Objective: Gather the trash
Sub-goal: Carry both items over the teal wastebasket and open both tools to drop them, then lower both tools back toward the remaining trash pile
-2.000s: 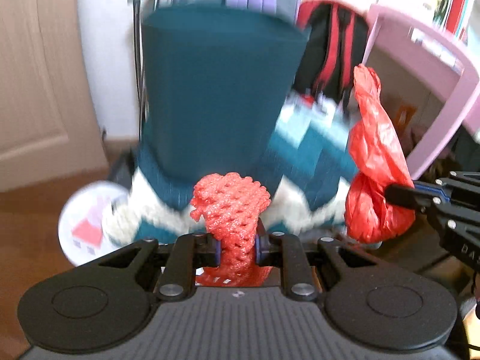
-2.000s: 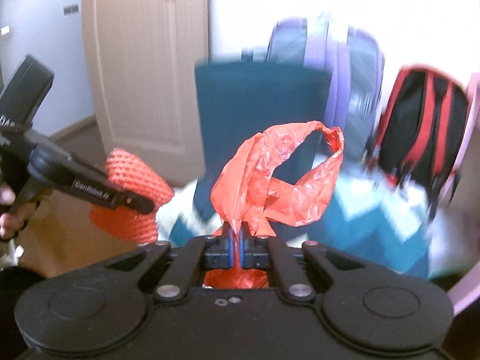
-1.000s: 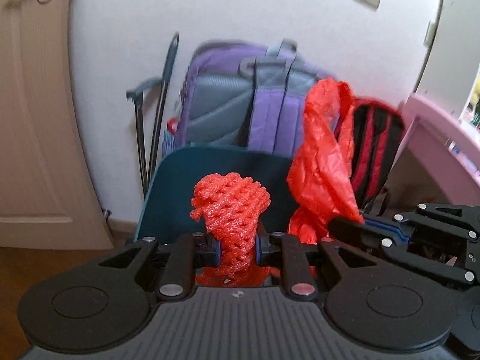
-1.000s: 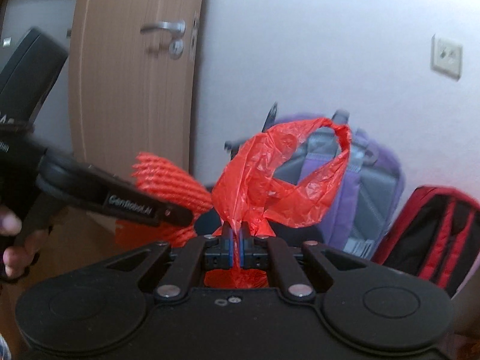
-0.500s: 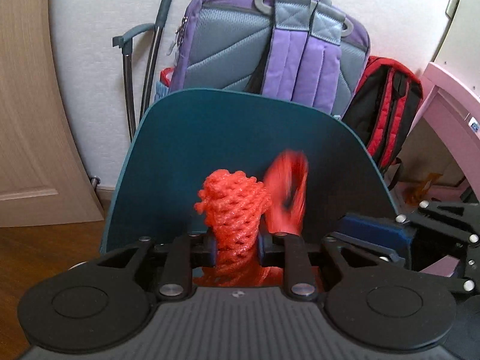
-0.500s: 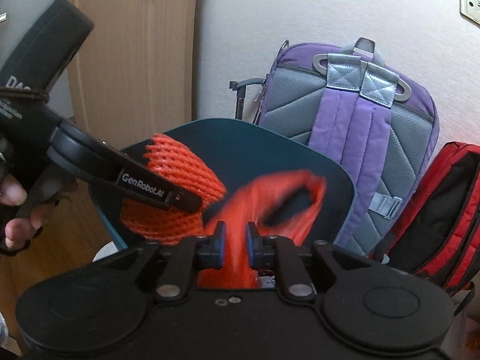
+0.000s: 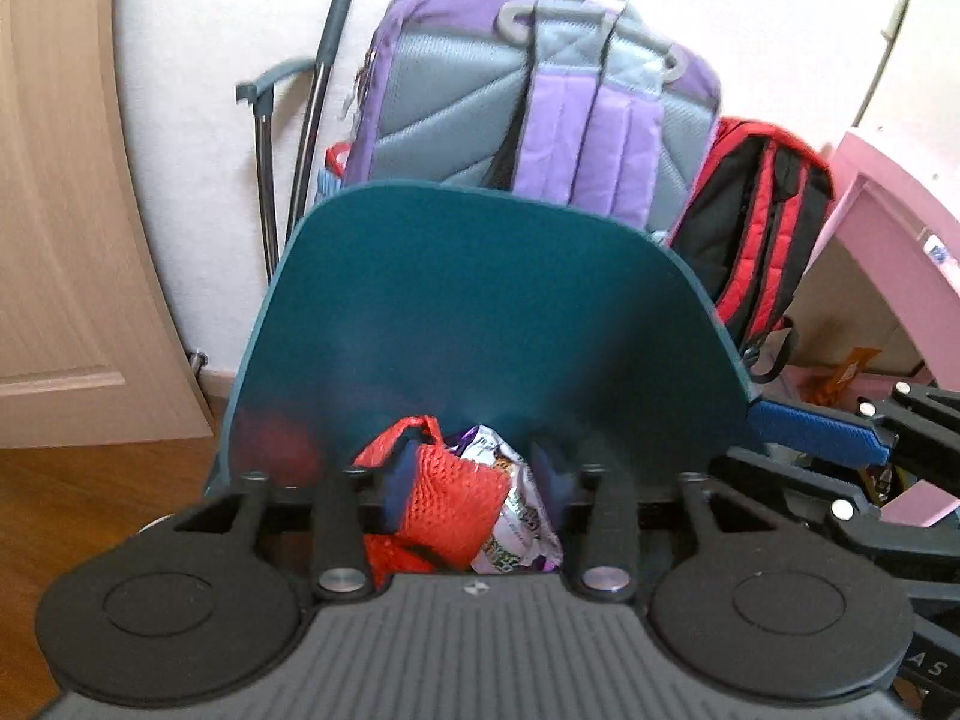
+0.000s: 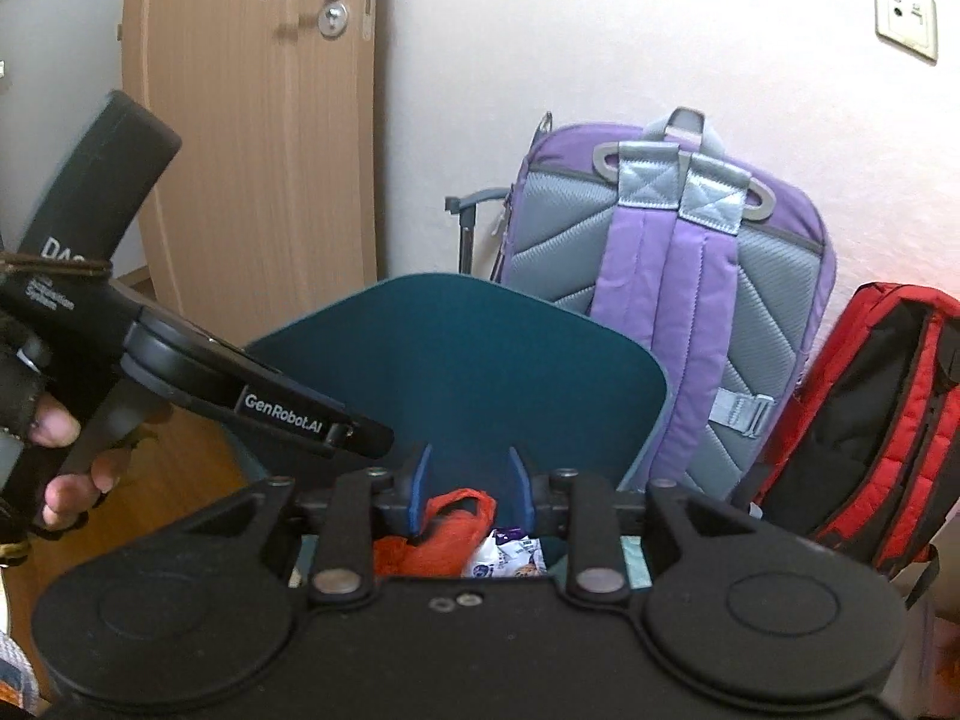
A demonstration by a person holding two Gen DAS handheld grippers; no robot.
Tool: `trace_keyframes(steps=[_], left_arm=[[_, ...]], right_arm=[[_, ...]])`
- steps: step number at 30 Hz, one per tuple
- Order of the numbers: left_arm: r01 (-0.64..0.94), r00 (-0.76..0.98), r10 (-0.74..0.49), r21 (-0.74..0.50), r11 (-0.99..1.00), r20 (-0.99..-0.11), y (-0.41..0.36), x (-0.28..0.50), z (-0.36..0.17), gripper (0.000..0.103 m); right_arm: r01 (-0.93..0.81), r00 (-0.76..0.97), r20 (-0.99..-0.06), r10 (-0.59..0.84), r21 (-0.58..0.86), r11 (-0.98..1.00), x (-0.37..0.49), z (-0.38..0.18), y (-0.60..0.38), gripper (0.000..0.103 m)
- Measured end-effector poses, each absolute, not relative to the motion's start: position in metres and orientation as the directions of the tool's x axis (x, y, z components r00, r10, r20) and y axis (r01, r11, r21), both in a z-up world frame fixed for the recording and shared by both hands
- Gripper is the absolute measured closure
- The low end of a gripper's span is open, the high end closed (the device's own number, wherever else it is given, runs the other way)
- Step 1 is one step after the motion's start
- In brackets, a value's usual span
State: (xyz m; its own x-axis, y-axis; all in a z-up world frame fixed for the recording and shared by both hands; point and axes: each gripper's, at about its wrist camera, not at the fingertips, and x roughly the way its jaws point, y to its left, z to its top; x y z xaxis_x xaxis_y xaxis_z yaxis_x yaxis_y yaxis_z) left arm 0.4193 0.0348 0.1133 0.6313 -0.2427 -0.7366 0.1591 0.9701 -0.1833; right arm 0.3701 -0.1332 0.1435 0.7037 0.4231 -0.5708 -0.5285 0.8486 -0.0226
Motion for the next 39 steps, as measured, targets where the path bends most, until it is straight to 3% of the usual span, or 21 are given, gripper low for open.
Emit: trace_keyframes(steps=[2, 14, 17, 22, 24, 31, 33, 35, 39], left_arm=[[0.163, 0.657, -0.242, -0.178, 0.970, -0.714, 0.033, 0.405, 0.125, 0.044], [0.196, 0.692, -0.230, -0.129, 0.972, -0.685, 0.021, 0.316, 0.161, 0.043], [0.200, 0.699, -0.221, -0.111, 0.974, -0.680, 0.018, 0.292, 0.163, 0.029], [0.203, 0.700, -0.211, -0.093, 0.975, -0.682, 0.015, 0.258, 0.162, 0.028], [0.204, 0.700, -0.207, -0.087, 0.975, -0.684, 0.014, 0.247, 0.159, 0.022], [0.196, 0.688, -0.212, -0.103, 0.975, -0.695, 0.016, 0.219, 0.125, 0.019], [0.188, 0.676, -0.220, -0.124, 0.974, -0.703, 0.018, 0.215, 0.106, 0.014], [0.177, 0.672, -0.209, -0.120, 0.977, -0.710, 0.020, 0.211, 0.083, 0.003], [0.168, 0.640, -0.200, -0.119, 0.979, -0.741, 0.022, 0.209, 0.031, 0.002]], right_arm=[[-0.532, 0.706, -0.560, 0.432, -0.017, 0.847, 0.358, 0.150, -0.138, 0.075], [-0.544, 0.701, -0.538, 0.469, 0.022, 0.839, 0.276, 0.174, -0.158, 0.067], [-0.545, 0.699, -0.540, 0.469, 0.023, 0.838, 0.255, 0.174, -0.161, 0.064], [-0.522, 0.699, -0.552, 0.455, 0.041, 0.852, 0.229, 0.166, -0.168, 0.061], [-0.518, 0.695, -0.552, 0.461, 0.059, 0.853, 0.221, 0.162, -0.173, 0.059], [-0.505, 0.680, -0.551, 0.483, 0.126, 0.854, 0.199, 0.130, -0.191, 0.054], [-0.493, 0.667, -0.566, 0.485, 0.153, 0.856, 0.197, 0.111, -0.196, 0.053], [-0.485, 0.652, -0.580, 0.488, 0.176, 0.857, 0.196, 0.091, -0.200, 0.053], [-0.464, 0.605, -0.628, 0.489, 0.221, 0.858, 0.197, 0.038, -0.204, 0.052]])
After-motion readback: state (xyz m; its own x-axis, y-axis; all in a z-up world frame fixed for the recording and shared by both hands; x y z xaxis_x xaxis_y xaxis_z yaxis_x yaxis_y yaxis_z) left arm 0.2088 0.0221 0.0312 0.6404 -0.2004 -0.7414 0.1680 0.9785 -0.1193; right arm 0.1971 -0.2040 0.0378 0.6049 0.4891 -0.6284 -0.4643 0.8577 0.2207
